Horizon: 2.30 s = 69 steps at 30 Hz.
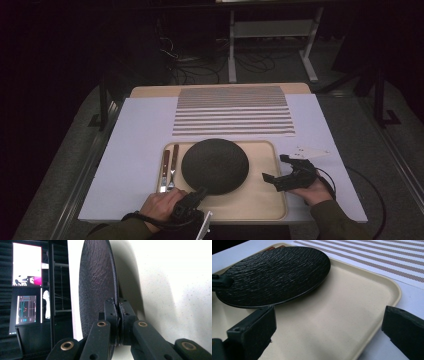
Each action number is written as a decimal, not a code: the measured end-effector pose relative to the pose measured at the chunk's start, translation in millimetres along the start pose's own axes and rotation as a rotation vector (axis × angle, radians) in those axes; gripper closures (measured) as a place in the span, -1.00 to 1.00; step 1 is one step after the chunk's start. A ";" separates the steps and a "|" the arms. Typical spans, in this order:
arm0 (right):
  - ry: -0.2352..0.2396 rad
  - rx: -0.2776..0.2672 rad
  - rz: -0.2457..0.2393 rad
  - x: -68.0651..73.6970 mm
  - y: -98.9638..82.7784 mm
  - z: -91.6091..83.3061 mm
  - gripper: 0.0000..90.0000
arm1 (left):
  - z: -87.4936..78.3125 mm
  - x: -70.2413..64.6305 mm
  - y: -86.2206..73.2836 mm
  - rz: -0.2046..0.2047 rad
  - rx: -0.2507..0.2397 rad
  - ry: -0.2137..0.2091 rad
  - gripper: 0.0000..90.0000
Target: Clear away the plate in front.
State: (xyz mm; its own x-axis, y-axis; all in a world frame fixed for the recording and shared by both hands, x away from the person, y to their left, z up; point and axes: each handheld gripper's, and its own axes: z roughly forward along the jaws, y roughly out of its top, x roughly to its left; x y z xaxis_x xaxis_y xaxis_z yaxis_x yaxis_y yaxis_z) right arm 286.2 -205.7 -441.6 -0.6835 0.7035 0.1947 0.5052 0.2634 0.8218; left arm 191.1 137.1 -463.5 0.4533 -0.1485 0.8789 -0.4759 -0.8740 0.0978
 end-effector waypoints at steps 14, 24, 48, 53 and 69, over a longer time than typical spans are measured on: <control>-0.001 0.001 -0.002 0.4 0.1 -0.1 -1.00 | 6.1 -7.6 -1.3 -0.021 -0.016 -0.054 0.86; -0.001 0.000 -0.003 0.4 0.0 -0.4 -1.00 | 0.6 -4.5 -5.7 -0.049 -0.028 -0.033 0.56; -0.006 0.002 -0.001 -0.1 -0.2 0.2 -1.00 | -19.5 0.9 -31.8 -0.084 0.002 0.010 0.03; -0.007 0.003 0.000 -0.1 -0.3 0.3 -1.00 | -20.9 5.2 -36.8 -0.111 0.010 0.034 -0.10; -0.008 0.005 0.000 -0.6 -0.4 0.5 -1.00 | -13.7 22.3 -57.6 -0.172 0.069 0.061 -0.49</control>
State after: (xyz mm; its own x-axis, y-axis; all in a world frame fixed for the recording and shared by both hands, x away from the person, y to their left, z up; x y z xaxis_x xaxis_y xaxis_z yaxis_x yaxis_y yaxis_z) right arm 286.7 -205.9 -442.3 -0.6796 0.7085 0.1901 0.5073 0.2667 0.8194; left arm 218.2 190.5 -443.2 0.4760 0.0325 0.8789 -0.3418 -0.9139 0.2189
